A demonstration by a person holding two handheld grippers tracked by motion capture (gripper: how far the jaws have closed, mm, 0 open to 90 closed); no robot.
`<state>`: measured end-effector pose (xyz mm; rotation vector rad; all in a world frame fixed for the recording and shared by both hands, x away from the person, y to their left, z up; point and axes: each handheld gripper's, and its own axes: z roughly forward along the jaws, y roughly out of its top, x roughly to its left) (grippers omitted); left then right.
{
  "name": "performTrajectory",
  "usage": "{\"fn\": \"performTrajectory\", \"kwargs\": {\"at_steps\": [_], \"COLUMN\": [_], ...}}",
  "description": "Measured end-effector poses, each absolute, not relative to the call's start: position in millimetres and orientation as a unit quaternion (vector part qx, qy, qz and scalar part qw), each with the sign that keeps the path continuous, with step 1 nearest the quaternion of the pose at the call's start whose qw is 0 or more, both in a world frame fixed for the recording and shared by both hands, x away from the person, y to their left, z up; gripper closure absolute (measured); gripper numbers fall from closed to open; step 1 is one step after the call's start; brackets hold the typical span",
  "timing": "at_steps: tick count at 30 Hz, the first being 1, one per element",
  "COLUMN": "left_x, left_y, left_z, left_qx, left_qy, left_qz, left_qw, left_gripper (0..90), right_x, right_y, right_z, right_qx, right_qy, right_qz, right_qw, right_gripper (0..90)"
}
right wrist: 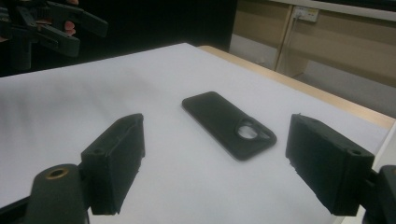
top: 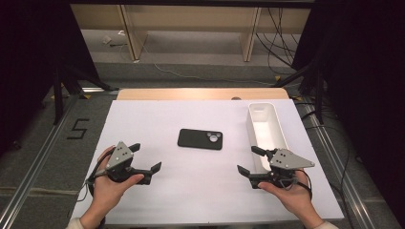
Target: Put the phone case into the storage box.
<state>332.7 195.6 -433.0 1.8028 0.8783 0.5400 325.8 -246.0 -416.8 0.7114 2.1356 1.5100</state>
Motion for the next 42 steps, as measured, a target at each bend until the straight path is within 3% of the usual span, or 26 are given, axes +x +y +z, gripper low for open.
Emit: {"fn": "performTrajectory", "kwargs": {"at_steps": [10, 14, 15, 17, 18, 19, 21, 23, 24, 27, 29, 42], "left_x": [333, 334, 335, 337, 338, 340, 342, 344, 345, 351, 355, 405], "left_y": [196, 196, 196, 196, 196, 195, 195, 195, 195, 194, 192, 158], "left_z": [-433, -432, -431, -430, -429, -428, -429, -429, -430, -431, -432, -435], "left_qx": [0.747, 0.746, 0.745, 0.743, 0.743, 0.743, 0.745, 0.748, 0.749, 0.753, 0.757, 0.77], "left_qy": [0.365, 0.368, 0.371, 0.374, 0.374, 0.381, 0.382, 0.384, 0.386, 0.391, 0.398, 0.404], "left_qz": [0.225, 0.228, 0.235, 0.238, 0.239, 0.246, 0.245, 0.246, 0.244, 0.242, 0.232, 0.204], "left_qw": [0.509, 0.506, 0.502, 0.501, 0.501, 0.492, 0.489, 0.482, 0.481, 0.471, 0.464, 0.45], "left_gripper": [0.9, 9.1, 12.8, 28.9, 28.9, 39.7, 44.5, 66.5, 66.5, 85.2, 89.6, 89.9], "right_x": [326, 326, 326, 326, 326, 326, 326, 326, 326, 326, 326, 325], "right_y": [-245, -245, -245, -245, -245, -244, -244, -244, -244, -243, -242, -240], "right_z": [-418, -418, -418, -418, -418, -418, -418, -418, -418, -418, -418, -418], "right_qx": [0.257, 0.259, 0.258, 0.258, 0.258, 0.257, 0.257, 0.258, 0.258, 0.259, 0.259, 0.256], "right_qy": [0.77, 0.77, 0.77, 0.771, 0.771, 0.771, 0.771, 0.771, 0.771, 0.771, 0.771, 0.772], "right_qz": [0.544, 0.544, 0.544, 0.543, 0.543, 0.543, 0.543, 0.543, 0.543, 0.543, 0.543, 0.544], "right_qw": [0.213, 0.212, 0.212, 0.21, 0.21, 0.21, 0.21, 0.21, 0.21, 0.208, 0.208, 0.207], "right_gripper": [21.4, 21.7, 21.8, 22.3, 22.3, 22.5, 22.5, 22.6, 22.6, 22.8, 23.0, 23.3]}}
